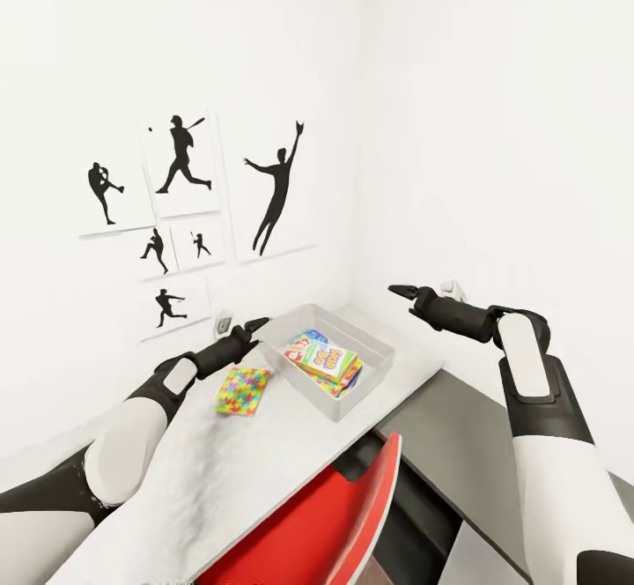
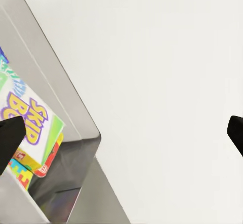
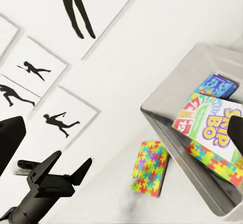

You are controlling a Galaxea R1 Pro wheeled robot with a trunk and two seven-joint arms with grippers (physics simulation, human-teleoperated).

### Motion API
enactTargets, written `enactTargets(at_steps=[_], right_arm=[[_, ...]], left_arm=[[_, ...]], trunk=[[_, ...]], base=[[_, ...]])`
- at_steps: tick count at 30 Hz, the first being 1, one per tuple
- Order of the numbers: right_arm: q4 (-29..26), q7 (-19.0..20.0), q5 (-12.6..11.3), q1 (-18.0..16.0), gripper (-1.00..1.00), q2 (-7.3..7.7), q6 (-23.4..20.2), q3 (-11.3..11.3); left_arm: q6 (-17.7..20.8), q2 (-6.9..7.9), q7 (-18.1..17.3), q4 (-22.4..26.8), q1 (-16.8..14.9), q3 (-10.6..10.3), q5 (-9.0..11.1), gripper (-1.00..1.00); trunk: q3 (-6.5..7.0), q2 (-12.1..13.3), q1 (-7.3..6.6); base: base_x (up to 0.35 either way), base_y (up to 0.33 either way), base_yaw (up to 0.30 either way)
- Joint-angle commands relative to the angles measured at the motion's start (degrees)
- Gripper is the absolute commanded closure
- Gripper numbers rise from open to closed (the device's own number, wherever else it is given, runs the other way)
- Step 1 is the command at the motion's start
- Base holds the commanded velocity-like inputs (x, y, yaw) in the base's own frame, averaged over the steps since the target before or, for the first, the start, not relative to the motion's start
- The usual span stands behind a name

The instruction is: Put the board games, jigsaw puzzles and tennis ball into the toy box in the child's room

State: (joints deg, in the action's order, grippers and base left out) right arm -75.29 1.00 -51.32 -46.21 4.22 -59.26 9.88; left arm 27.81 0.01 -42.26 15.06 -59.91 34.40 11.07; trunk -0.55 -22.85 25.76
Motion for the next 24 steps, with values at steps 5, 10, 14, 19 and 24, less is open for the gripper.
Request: enactTargets(at_steps=[5,10,14,19,24], right_arm=[[-0.01,-1.25,-0.01,-0.02,-1.0,-0.05,-0.33,-0.43],[0.13,-1.76,0.02,-0.04,-1.0,-0.08,-0.1,-2.41],[0.5,-4.15,0.03,-0.06,-1.0,-0.17,0.0,-4.64],[1.24,-14.45,-0.11,-0.7,-1.0,-3.15,-0.08,-7.94],[4.92,-29.58,-0.13,-4.06,-1.0,-7.9,-0.74,-10.07]], left_arm=[[0.41,-0.01,-0.01,-0.03,-0.03,0.05,0.36,-1.0],[0.45,-0.01,-0.01,-0.03,-0.03,0.05,0.36,-1.0],[0.75,0.02,-0.03,-0.03,0.07,-0.02,0.27,-1.0],[8.16,1.57,-2.21,0.15,0.67,-0.42,0.11,-1.0],[11.63,5.24,-11.97,0.09,1.65,-2.75,-0.19,-1.0]], trunk=[[-0.12,-0.07,0.03],[-0.24,-0.07,0.03],[-0.38,-0.07,0.03],[-0.57,-0.07,0.03],[-0.77,-0.07,0.03]], base=[[0.0,0.0,0.279],[0.0,0.0,0.279],[0.0,0.0,0.276],[0.0,0.0,0.272],[0.0,0.0,0.269]])
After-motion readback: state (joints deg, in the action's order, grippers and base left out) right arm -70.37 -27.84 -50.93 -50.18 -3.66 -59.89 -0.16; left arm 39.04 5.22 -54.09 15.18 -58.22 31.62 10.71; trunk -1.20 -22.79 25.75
